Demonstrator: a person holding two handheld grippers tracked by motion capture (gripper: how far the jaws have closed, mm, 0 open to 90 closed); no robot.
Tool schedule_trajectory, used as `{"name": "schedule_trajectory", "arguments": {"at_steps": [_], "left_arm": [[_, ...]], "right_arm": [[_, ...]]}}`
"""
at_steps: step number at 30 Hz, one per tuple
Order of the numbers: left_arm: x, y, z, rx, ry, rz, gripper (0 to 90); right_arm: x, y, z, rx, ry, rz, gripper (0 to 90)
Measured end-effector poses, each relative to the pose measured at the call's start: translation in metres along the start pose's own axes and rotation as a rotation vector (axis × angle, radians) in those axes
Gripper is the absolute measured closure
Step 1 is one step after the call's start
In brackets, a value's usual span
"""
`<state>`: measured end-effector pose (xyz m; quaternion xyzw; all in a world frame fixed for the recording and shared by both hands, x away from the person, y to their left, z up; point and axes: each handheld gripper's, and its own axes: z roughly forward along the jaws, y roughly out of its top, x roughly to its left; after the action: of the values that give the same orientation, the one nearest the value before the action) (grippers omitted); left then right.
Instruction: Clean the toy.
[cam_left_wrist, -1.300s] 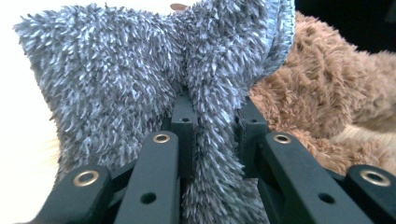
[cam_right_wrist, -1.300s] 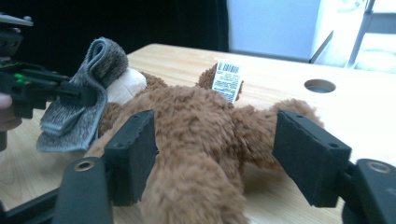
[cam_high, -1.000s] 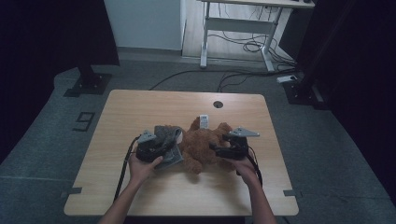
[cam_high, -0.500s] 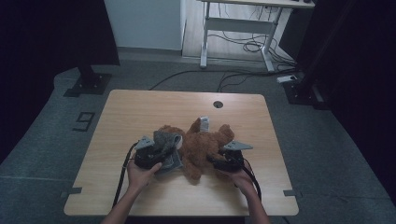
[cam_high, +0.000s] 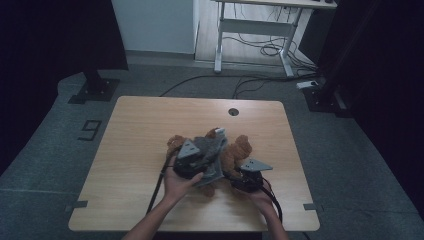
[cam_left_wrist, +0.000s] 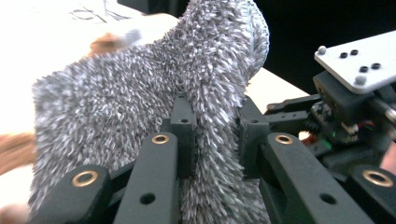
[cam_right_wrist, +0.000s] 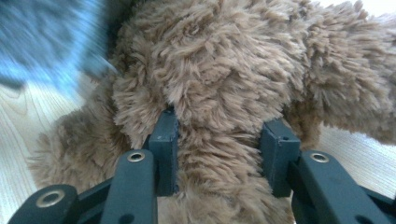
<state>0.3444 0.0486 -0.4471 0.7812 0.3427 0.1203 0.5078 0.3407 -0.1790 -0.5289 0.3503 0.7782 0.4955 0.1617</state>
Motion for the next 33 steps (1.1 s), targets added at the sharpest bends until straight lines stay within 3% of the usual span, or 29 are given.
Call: {"name": "schedule_trajectory", "arguments": {"at_steps": [3,5,9,12,14,17,20,23,27,33], "left_arm": [[-0.01,0.002,0.034,0.066,0.0,0.017,73.1],[-0.012,-0.001,0.051,0.084,0.011,0.01,72.9],[-0.011,-0.007,0.056,0.067,0.029,0.011,74.0],[-0.013,-0.01,0.049,0.066,0.061,0.053,74.6],[-0.011,-0.01,0.041,0.061,0.067,0.053,74.8],[0.001,-0.008,0.026,0.032,0.13,0.048,74.6],[0.028,-0.011,0.01,0.034,0.158,-0.012,74.6],[0.047,-0.016,-0.009,0.006,0.142,-0.057,75.2],[0.062,-0.013,-0.042,-0.069,0.198,-0.057,75.5],[0.096,-0.03,-0.066,-0.035,0.266,-0.115,75.7]], "right_arm": [[0.0,-0.001,0.0,-0.005,-0.002,0.001,56.5],[0.0,-0.002,0.0,-0.007,-0.009,0.007,56.9],[-0.002,-0.009,-0.001,-0.022,-0.026,0.027,60.2],[0.001,-0.009,-0.001,-0.012,-0.026,0.001,61.6],[0.003,-0.009,-0.001,-0.002,-0.031,-0.015,62.2],[0.003,-0.009,-0.002,0.008,-0.033,-0.024,62.6],[0.002,-0.01,-0.004,0.013,-0.024,-0.02,62.8],[0.002,-0.01,-0.004,0.016,-0.015,-0.017,62.9],[0.002,-0.009,-0.003,0.019,-0.014,-0.013,63.0],[0.001,-0.009,-0.003,0.019,-0.012,-0.001,62.9]]}}
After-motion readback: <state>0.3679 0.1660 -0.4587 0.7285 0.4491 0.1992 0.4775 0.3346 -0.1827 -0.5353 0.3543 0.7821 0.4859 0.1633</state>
